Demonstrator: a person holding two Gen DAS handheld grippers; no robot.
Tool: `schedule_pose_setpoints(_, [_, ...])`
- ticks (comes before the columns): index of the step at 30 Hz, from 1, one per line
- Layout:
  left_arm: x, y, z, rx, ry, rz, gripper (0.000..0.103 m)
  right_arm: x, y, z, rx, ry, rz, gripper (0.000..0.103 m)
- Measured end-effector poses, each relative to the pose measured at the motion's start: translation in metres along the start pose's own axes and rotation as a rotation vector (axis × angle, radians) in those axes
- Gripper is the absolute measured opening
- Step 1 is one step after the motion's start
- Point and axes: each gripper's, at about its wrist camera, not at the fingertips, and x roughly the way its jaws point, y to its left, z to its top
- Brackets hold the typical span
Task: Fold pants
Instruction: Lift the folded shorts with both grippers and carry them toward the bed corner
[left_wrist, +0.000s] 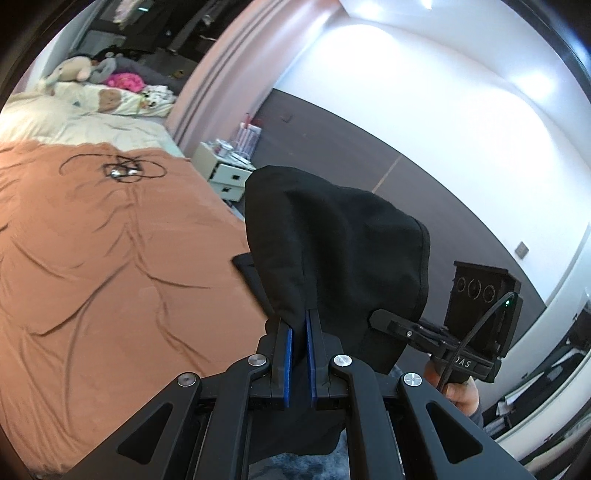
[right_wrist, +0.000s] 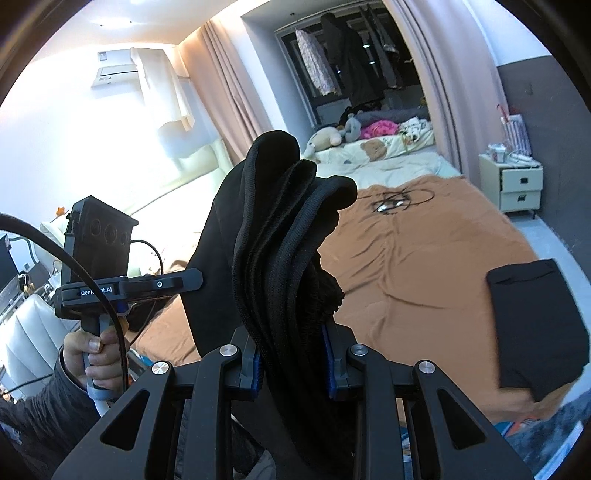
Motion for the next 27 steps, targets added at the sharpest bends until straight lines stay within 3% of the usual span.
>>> schedule_pose_setpoints(15, [0.105, -0.039, 0.016, 0.036, 0.063, -0.111, 0.006, -0.053, -0.028, -0.014, -0.036, -0.035, -0.125, 0.022])
schedule_pose_setpoints(27, [0.196, -0.037, 0.023, 0.033, 0.129, -0.209, 0.006, -0.062, -0.036, -0.029, -0.007, -0.068, -0.252, 0.021])
